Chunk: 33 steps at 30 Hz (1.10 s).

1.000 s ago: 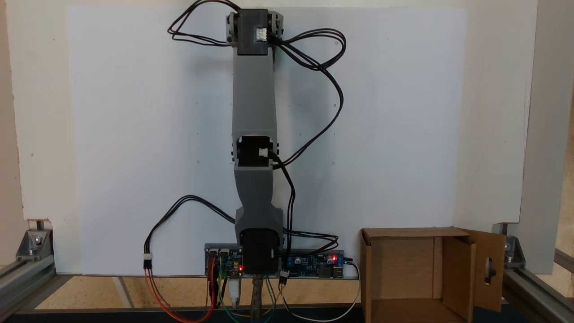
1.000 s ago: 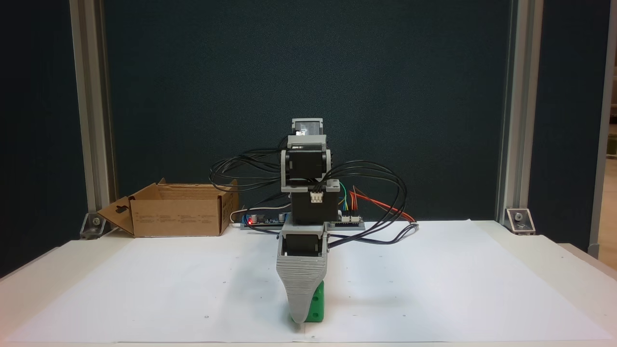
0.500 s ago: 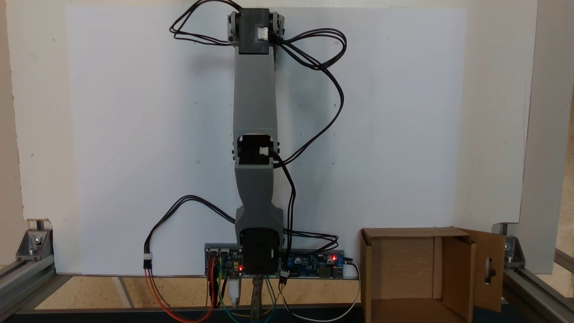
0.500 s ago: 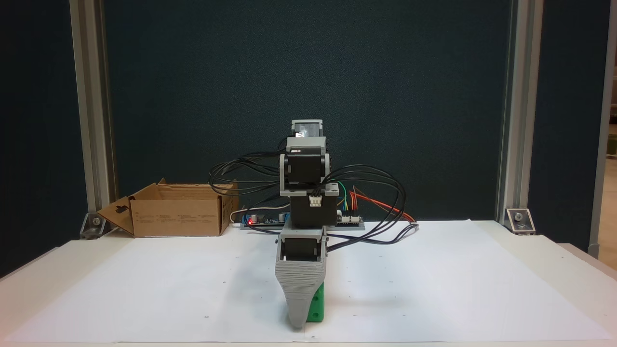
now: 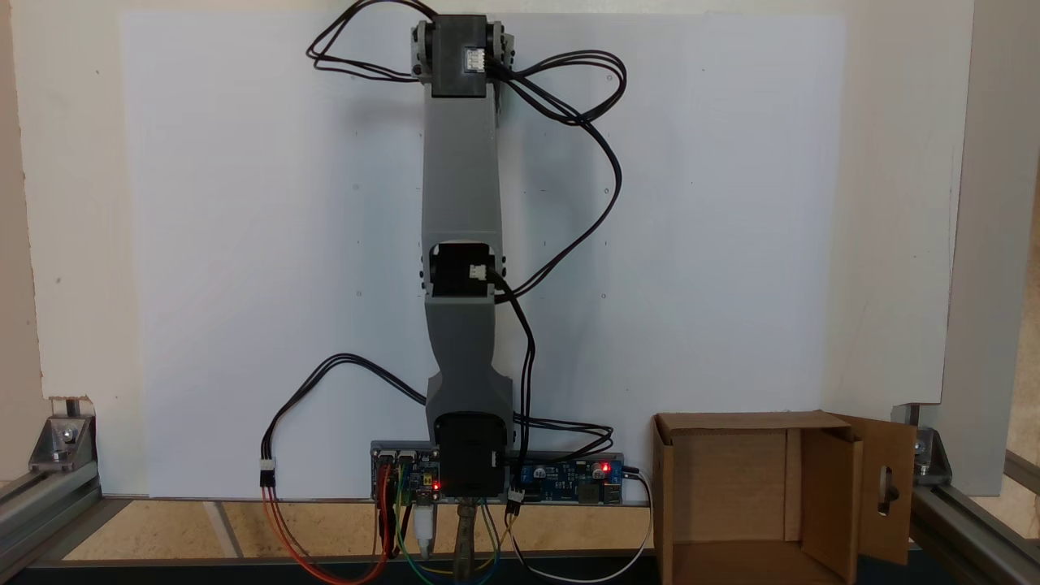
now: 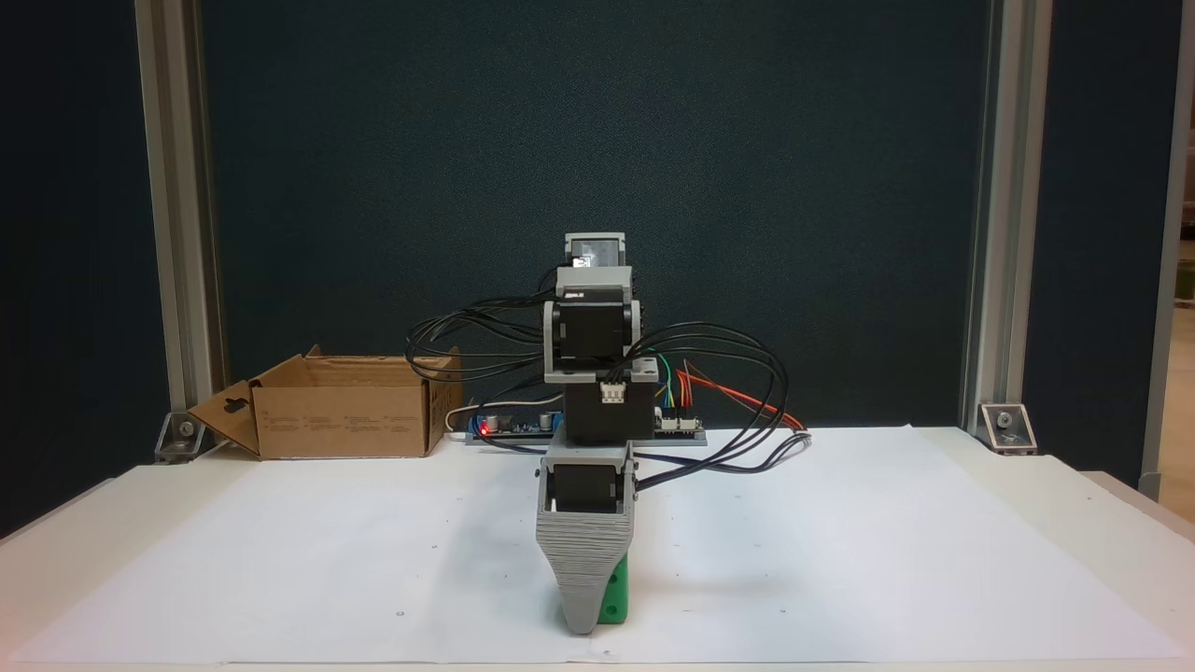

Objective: Grasp a green dice and put it in the bin.

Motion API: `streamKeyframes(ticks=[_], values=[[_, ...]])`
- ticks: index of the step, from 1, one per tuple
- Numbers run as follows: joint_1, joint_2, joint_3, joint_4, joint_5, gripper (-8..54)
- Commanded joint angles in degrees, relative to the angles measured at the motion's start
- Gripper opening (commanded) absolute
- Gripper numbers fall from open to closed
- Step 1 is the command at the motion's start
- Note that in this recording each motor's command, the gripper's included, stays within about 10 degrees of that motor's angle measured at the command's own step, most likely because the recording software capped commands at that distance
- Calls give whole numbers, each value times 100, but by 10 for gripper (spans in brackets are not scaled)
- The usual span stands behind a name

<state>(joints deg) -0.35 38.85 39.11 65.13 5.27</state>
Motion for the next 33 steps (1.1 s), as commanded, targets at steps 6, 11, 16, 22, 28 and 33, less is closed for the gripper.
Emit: streamKeyframes(ticks=[6,11,16,22,28,33], values=[[-18,62,-334,0,272,114],[-9,62,-334,44,299,114],[-26,642,-290,211,439,114],[-299,2187,633,202,431,114],[-659,3883,1503,167,422,114],[-668,5229,2021,158,378,114]])
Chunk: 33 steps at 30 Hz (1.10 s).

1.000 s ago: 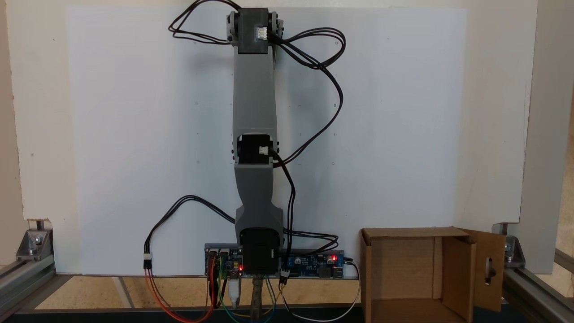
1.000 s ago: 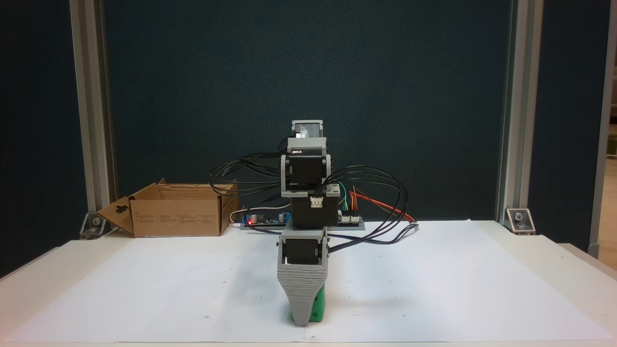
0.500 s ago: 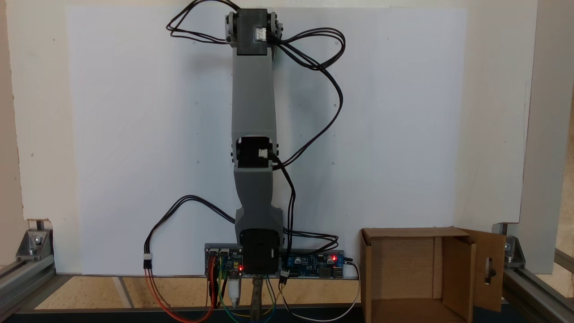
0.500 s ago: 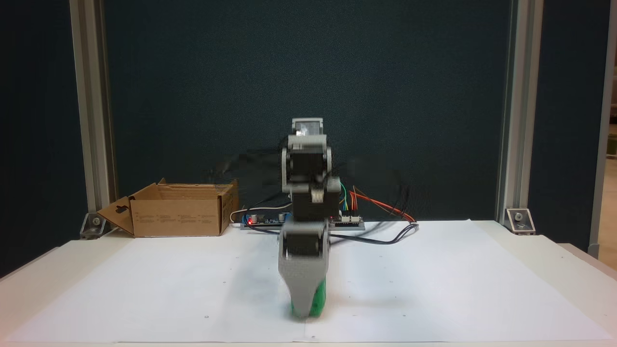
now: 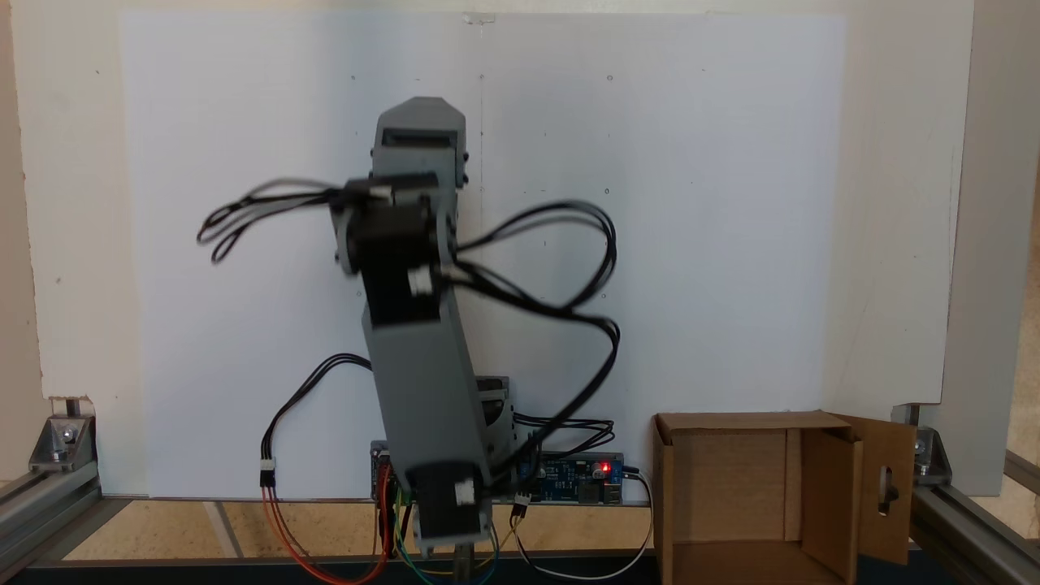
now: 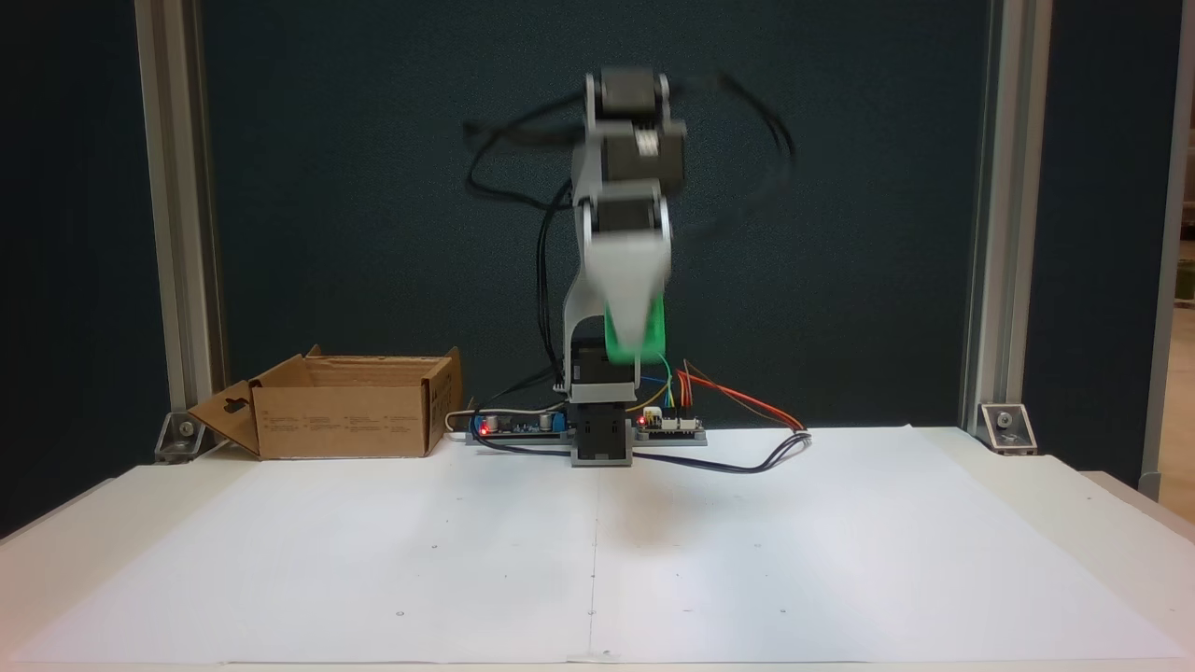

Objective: Grasp a green dice and put it in the bin.

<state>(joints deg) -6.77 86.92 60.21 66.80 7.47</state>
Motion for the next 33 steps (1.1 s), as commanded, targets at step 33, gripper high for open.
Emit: streamKeyframes(ticks=[33], values=[[11004,-519,-765,-88,-4175,114]])
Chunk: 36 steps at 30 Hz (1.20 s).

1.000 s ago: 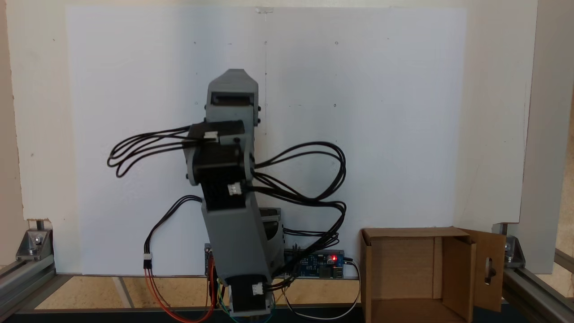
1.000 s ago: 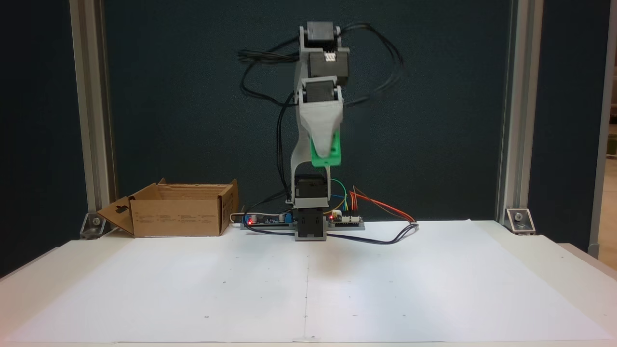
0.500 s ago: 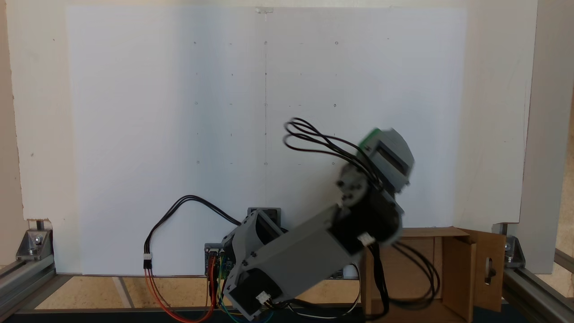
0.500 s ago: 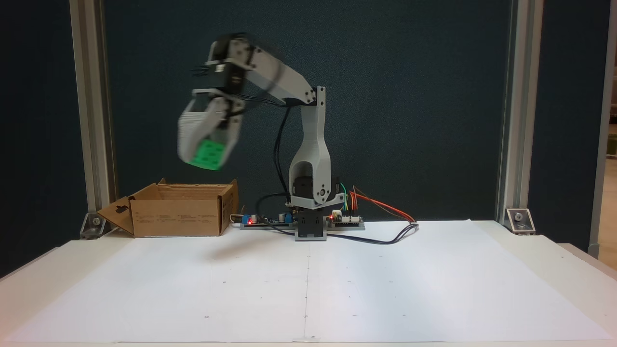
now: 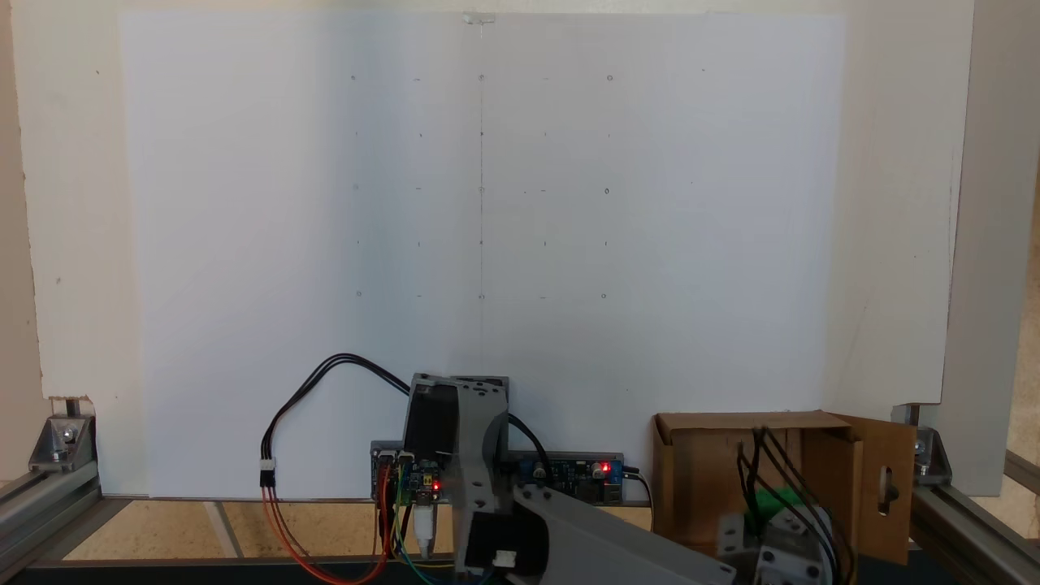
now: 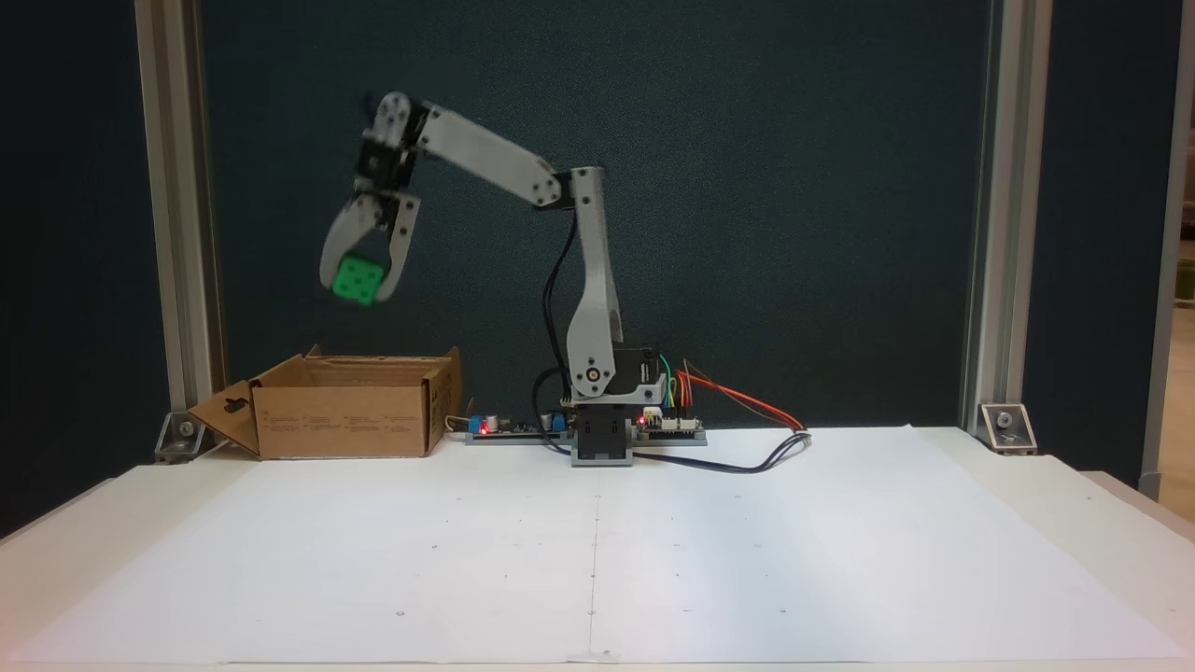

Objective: Grasp a green dice and put it in the bin.

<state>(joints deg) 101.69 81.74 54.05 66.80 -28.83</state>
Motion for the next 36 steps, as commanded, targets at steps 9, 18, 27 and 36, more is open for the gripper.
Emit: streamKeyframes(ticks=[9,18,27,36], values=[[545,-817,800,-1055,-835,114],[642,-940,1345,-1204,-817,306],[439,-422,1248,-1617,974,417],[-2890,1301,1143,-1617,3171,447]])
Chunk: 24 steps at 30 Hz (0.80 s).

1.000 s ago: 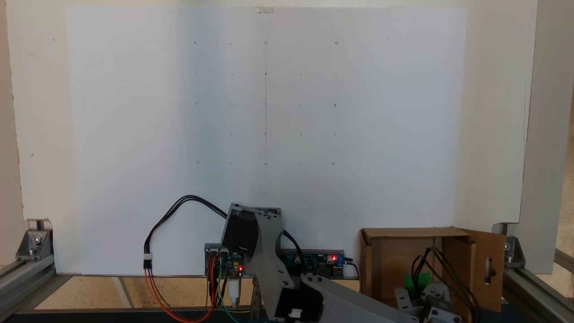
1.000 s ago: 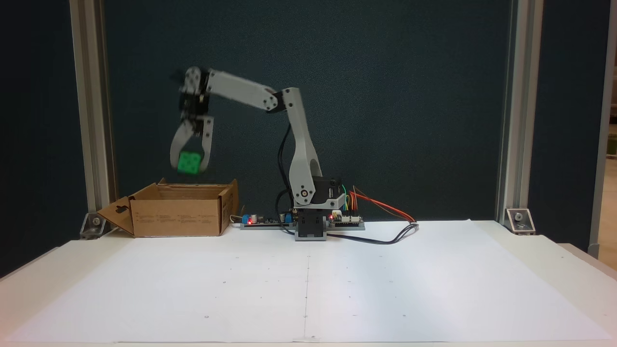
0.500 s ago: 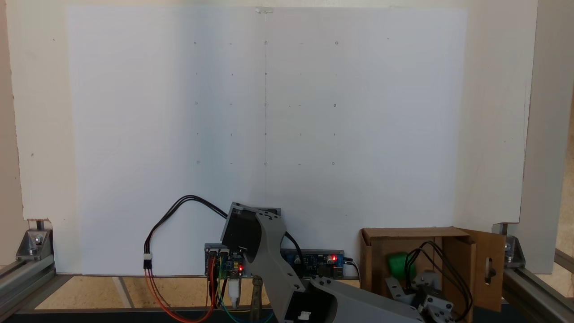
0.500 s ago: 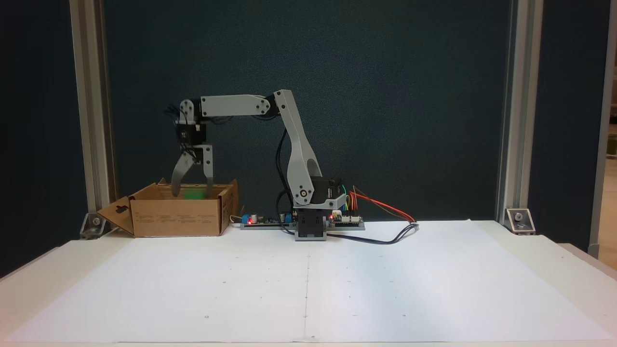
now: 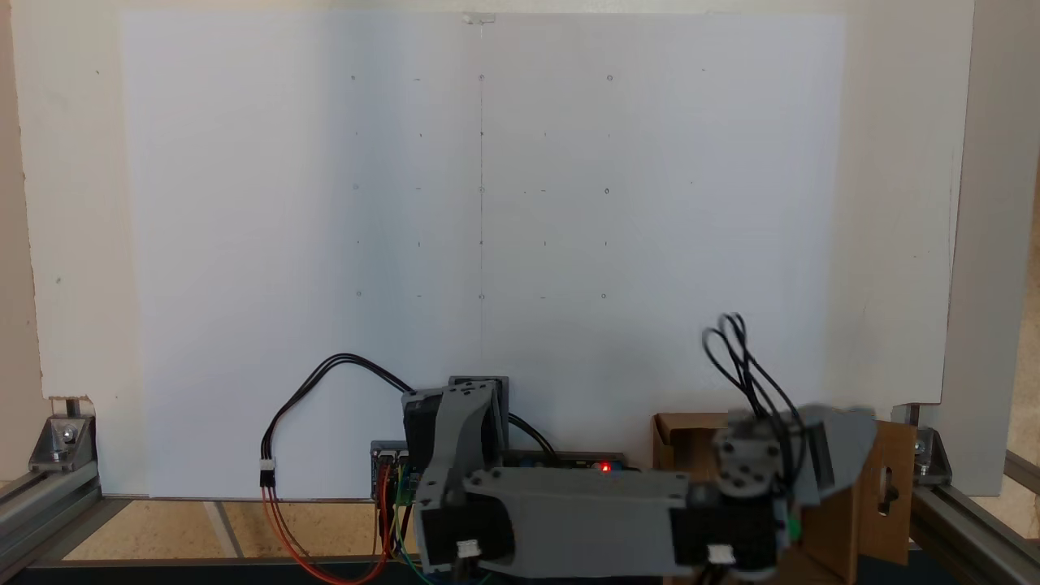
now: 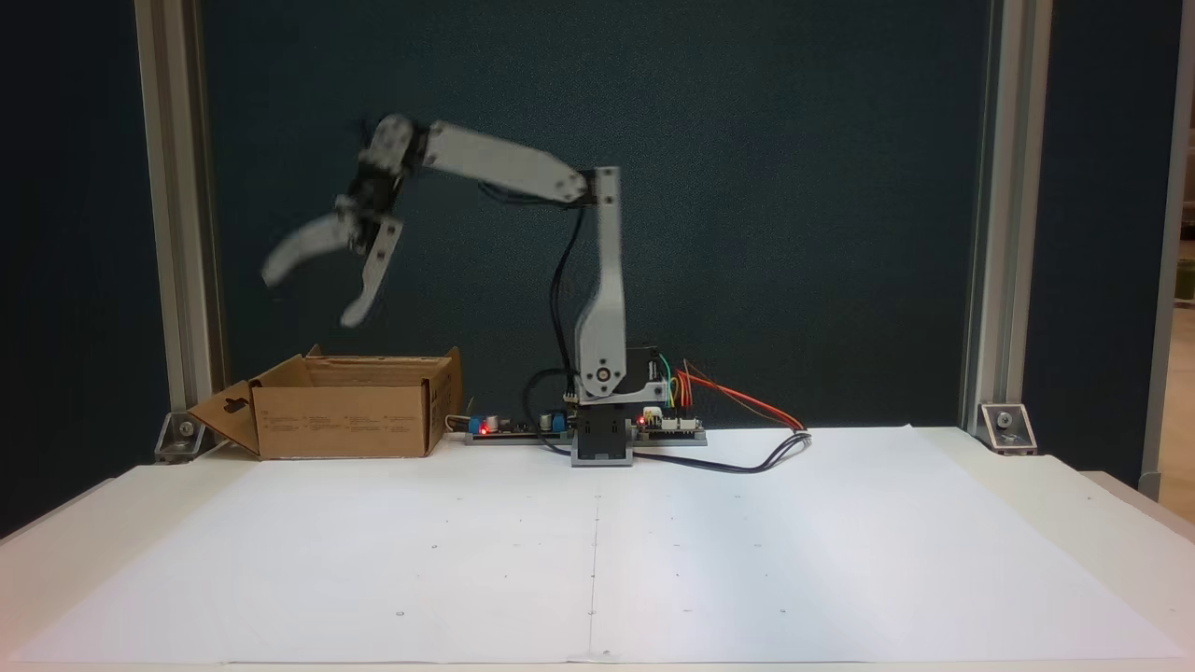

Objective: Grasp a green dice and put it in the bin.

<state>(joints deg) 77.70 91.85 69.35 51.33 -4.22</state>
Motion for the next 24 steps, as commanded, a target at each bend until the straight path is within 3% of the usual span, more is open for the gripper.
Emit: streamKeyframes(ticks=[1,7,16,24], values=[[-912,448,-387,-70,956,448],[-3382,1090,-158,-132,1239,443],[-7093,3006,3094,-2303,1397,446],[-8024,3428,4280,-3806,1371,443]])
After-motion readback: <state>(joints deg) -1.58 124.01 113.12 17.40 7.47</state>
